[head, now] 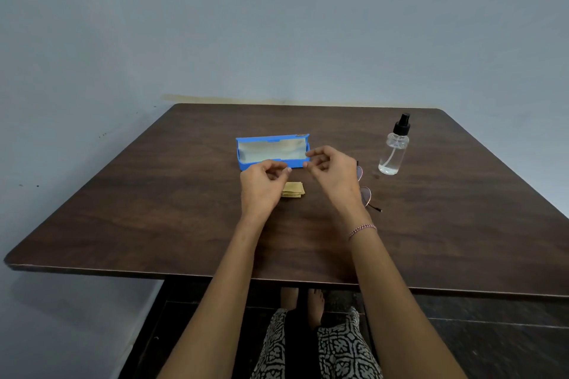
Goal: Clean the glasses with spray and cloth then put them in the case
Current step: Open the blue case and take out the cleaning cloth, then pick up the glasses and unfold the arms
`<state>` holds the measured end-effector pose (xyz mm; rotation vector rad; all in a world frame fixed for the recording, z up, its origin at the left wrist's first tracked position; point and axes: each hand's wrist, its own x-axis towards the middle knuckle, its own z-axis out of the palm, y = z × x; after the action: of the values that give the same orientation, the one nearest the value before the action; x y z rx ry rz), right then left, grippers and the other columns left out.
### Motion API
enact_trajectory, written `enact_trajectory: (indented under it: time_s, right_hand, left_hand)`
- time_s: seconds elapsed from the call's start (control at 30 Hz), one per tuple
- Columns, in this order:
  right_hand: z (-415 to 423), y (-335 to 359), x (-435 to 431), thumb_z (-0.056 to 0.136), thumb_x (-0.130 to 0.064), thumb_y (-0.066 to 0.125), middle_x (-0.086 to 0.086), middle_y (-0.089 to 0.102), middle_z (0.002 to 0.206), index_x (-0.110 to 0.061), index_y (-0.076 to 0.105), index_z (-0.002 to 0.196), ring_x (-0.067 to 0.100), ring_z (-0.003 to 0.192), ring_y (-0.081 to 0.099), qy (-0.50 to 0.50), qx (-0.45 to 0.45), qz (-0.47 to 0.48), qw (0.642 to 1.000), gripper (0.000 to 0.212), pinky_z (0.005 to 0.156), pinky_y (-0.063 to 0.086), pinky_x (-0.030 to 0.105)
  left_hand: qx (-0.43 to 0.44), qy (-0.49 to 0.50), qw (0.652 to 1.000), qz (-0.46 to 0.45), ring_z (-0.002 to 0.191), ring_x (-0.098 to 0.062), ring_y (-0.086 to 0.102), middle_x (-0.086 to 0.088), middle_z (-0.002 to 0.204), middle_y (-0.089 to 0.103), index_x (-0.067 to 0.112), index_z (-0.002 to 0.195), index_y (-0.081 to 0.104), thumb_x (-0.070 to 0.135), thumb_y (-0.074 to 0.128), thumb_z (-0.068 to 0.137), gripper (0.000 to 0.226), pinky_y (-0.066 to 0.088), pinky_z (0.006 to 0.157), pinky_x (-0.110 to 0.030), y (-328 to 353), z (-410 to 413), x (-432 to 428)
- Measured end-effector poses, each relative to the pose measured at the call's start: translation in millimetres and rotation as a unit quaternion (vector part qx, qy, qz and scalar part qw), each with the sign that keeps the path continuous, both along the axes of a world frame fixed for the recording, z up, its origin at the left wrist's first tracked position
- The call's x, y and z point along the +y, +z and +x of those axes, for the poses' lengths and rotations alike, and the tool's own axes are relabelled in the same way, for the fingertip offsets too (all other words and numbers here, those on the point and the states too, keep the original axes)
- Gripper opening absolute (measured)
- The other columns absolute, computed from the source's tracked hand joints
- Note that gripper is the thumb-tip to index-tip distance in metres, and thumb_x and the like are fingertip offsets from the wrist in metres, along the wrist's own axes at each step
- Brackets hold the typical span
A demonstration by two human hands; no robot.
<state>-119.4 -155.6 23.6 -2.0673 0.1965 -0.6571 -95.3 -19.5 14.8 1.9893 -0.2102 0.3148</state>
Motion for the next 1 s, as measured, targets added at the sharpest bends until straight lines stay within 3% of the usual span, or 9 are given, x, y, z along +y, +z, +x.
enact_trajectory:
  time_s: [0.1,0.17,0.33,0.43,0.53,0.63,0.8,1.0]
  right_hand:
    - [-9,13,-14,0.081,-0.013,0.071,-0.003,0.064,0.072,-0.019,0.069,0.088,0.014,0.069,0.063,-0.013,-0.016,0.023,1.000,0.010,0.074,0.056,0.031]
    - [-16,17,-27,0.081,-0.014,0.070,-0.002,0.065,0.073,-0.021,0.068,0.086,0.019,0.073,0.064,-0.022,-0.021,0.032,0.999,0.009,0.076,0.057,0.038]
    - [-35,16,-71,0.083,-0.011,0.069,0.000,0.066,0.076,-0.020,0.067,0.086,0.014,0.069,0.064,-0.042,-0.017,0.049,0.998,0.009,0.075,0.058,0.034]
    - [-39,4,-100,0.083,-0.010,0.069,0.004,0.068,0.077,-0.021,0.067,0.084,0.021,0.073,0.067,-0.058,-0.002,0.028,0.998,0.011,0.078,0.057,0.034]
    - [-40,-8,-120,0.082,-0.010,0.068,0.009,0.067,0.078,-0.017,0.069,0.085,0.018,0.071,0.064,-0.062,0.042,-0.026,0.997,0.008,0.075,0.053,0.022]
    - [-40,-16,-129,0.081,-0.007,0.069,0.005,0.065,0.078,-0.014,0.071,0.088,0.005,0.060,0.051,-0.048,0.088,-0.106,0.989,0.010,0.062,0.041,0.002]
    - [-39,-18,-132,0.079,-0.001,0.070,0.004,0.065,0.075,-0.008,0.072,0.090,0.003,0.058,0.050,-0.007,0.106,-0.144,0.984,0.013,0.062,0.040,0.002]
    - [-36,-15,-130,0.079,-0.006,0.071,0.004,0.068,0.078,-0.011,0.073,0.087,0.004,0.059,0.050,0.008,0.106,-0.152,0.983,0.010,0.060,0.039,0.002]
  left_hand:
    - [0.012,-0.019,1.000,0.007,0.070,-0.008,0.066,0.004,0.073,0.069,0.014,0.087,0.074,0.023,0.070,0.081,0.011,0.057,0.074,-0.030,3,-5,-18]
    - [0.019,-0.033,0.999,0.026,0.072,-0.010,0.067,0.001,0.075,0.071,0.014,0.087,0.074,0.024,0.070,0.082,0.012,0.056,0.077,-0.032,4,-10,-31]
    - [0.035,-0.063,0.996,0.051,0.074,-0.011,0.067,0.000,0.076,0.072,0.015,0.087,0.074,0.024,0.068,0.082,0.012,0.055,0.078,-0.032,4,-23,-55]
    - [0.033,-0.075,0.994,0.071,0.073,-0.006,0.064,0.002,0.080,0.071,0.015,0.091,0.073,0.024,0.067,0.084,0.013,0.049,0.071,-0.018,4,-30,-62]
    - [0.011,-0.078,0.993,0.091,0.069,-0.001,0.058,0.008,0.079,0.069,0.018,0.090,0.073,0.025,0.068,0.083,0.011,0.043,0.066,-0.013,4,-36,-68]
    - [-0.019,-0.076,0.992,0.097,0.067,-0.002,0.057,0.013,0.071,0.064,0.023,0.086,0.073,0.027,0.070,0.079,0.008,0.049,0.066,-0.021,0,-44,-74]
    - [-0.035,-0.070,0.991,0.110,0.073,-0.009,0.062,0.010,0.075,0.067,0.025,0.084,0.071,0.026,0.069,0.078,0.006,0.051,0.067,-0.027,-4,-50,-83]
    - [0.016,-0.053,0.985,0.163,0.083,-0.011,0.063,0.003,0.087,0.071,0.019,0.090,0.073,0.024,0.066,0.084,0.011,0.051,0.073,-0.027,0,-37,-86]
